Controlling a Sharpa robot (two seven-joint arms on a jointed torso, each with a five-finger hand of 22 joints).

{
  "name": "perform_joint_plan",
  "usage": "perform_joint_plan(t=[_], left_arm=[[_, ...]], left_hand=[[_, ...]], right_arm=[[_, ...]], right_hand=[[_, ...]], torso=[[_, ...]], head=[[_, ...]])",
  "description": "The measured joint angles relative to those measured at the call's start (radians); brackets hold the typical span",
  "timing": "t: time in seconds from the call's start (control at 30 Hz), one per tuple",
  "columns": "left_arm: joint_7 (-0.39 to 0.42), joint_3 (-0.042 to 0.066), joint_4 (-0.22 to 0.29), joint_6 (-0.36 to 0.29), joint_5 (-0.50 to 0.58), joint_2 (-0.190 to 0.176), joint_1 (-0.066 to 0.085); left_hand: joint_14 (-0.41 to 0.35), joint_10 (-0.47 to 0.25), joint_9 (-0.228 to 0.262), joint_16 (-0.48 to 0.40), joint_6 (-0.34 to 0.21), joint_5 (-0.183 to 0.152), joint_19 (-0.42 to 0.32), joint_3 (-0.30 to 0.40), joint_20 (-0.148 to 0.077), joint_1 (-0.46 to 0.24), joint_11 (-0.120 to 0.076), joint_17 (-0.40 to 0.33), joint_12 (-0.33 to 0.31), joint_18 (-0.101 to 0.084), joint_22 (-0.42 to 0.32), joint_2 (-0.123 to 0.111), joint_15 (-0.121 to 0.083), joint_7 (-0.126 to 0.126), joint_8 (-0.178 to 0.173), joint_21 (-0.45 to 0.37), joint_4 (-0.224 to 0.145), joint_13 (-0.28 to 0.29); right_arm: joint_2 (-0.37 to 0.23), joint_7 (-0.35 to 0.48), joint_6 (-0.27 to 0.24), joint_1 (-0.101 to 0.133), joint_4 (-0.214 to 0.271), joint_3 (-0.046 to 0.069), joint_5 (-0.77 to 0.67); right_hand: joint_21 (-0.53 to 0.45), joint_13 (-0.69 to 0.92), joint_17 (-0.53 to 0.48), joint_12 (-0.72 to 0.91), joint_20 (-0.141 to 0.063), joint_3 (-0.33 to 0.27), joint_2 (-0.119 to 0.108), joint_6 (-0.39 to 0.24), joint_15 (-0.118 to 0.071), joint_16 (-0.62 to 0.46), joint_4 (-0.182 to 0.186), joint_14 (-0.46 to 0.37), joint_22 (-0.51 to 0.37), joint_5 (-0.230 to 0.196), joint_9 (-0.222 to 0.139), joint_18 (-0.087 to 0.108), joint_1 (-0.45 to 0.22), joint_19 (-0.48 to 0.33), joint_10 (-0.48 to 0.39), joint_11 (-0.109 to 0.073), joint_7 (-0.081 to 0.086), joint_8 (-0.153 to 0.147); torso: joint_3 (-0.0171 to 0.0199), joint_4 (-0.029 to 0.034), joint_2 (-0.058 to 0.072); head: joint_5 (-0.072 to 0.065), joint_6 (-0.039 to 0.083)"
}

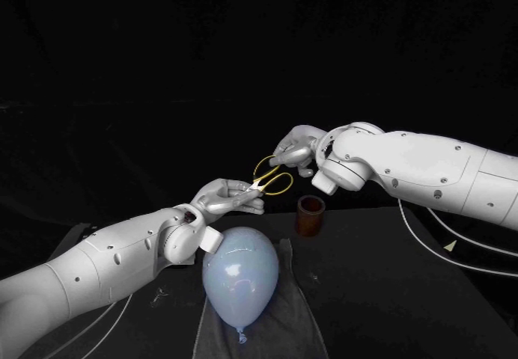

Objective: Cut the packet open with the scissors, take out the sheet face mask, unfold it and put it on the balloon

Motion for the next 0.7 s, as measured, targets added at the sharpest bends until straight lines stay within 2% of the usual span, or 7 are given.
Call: perform_joint_plan(t=[0.23,0.3,0.4,0.47,0.6,0.7], left_arm=[[-0.012,0.0,0.001,-0.001,0.002,-0.003,0.001],[-0.017,0.0,0.001,0.001,0.002,-0.003,0.002],[-0.028,0.0,0.002,0.009,0.003,-0.004,0.002],[-0.035,0.0,0.003,0.016,0.004,-0.004,0.003],[-0.052,0.0,0.004,0.034,0.008,-0.005,0.003],[-0.062,0.0,0.004,0.047,0.014,-0.006,0.003]], left_hand=[[0.0,0.0,0.015,-0.005,-0.004,0.0,0.0,0.018,0.0,-0.05,0.0,0.013,0.0,-0.001,0.0,-0.006,0.0,-0.004,0.0,0.0,-0.007,0.0],[0.0,0.0,0.019,-0.005,-0.004,0.0,0.0,0.048,0.0,-0.055,0.0,0.016,0.0,-0.001,0.0,-0.012,0.0,-0.003,0.0,0.0,-0.037,0.0],[0.0,0.0,0.022,-0.005,-0.009,0.0,0.0,0.054,0.0,-0.076,0.0,0.019,-0.005,-0.001,0.0,-0.019,0.0,0.001,0.0,0.0,-0.041,0.0],[0.011,0.0,0.027,-0.005,-0.024,0.0,0.0,0.07,0.0,-0.095,0.0,0.027,-0.005,-0.002,0.0,-0.025,0.0,0.002,0.0,0.0,-0.057,0.0],[0.02,0.0,0.028,0.0,-0.033,0.001,0.0,0.064,0.0,-0.121,0.0,0.037,-0.005,-0.003,-0.002,-0.049,-0.002,0.004,-0.005,0.0,-0.067,0.001],[0.02,-0.008,0.028,0.005,-0.041,0.001,0.002,0.031,0.002,-0.164,0.008,0.048,-0.005,-0.003,-0.004,-0.092,-0.002,0.008,-0.02,0.0,-0.04,0.002]], right_arm=[[0.0,0.001,0.007,-0.007,-0.012,-0.004,0.0],[0.0,0.001,0.009,-0.01,-0.015,-0.005,0.0],[0.0,0.001,0.011,-0.013,-0.02,-0.005,0.001],[0.001,0.001,0.011,-0.015,-0.022,-0.006,0.001],[0.002,0.0,0.012,-0.018,-0.027,-0.007,0.001],[0.002,-0.001,0.012,-0.019,-0.029,-0.007,0.001]], right_hand=[[0.0,0.006,0.0,0.0,0.0,-0.007,0.002,0.0,0.0,0.0,0.001,0.0,0.0,0.0,-0.002,0.0,-0.002,0.0,0.0,0.0,0.0,-0.002],[0.0,0.015,0.0,0.009,0.0,-0.007,0.003,0.0,0.0,0.0,0.001,0.0,0.005,0.0,-0.001,0.0,-0.003,0.0,0.0,0.0,0.0,-0.002],[0.008,0.025,0.0,0.019,0.0,-0.012,0.007,0.004,0.0,0.0,0.001,0.0,0.011,0.0,-0.001,0.0,-0.007,0.0,0.01,-0.005,-0.004,0.001],[0.009,0.029,0.0,0.022,0.0,-0.012,0.007,0.004,0.0,0.0,0.001,0.0,0.016,0.0,-0.001,0.0,-0.007,0.0,0.016,-0.006,-0.004,0.004],[0.014,0.035,0.0,0.029,0.0,-0.012,0.011,0.006,0.0,0.0,0.001,0.0,0.019,0.0,0.001,0.0,-0.011,0.0,0.018,-0.008,-0.006,0.004],[0.019,0.039,0.0,0.03,0.0,-0.015,0.011,0.008,0.0,0.0,0.004,0.0,0.021,0.0,0.001,0.0,-0.011,0.0,0.025,-0.007,-0.008,0.004]], torso=[[-0.0001,0.0,0.0],[-0.0001,0.0,0.0],[-0.0003,-0.0001,0.0],[-0.0002,-0.0001,0.0],[0.0002,-0.0002,0.0],[0.0002,0.0,0.0]], head=[[0.0,0.001],[0.0,0.001],[-0.001,0.001],[-0.001,0.001],[-0.001,0.001],[-0.001,0.0]])
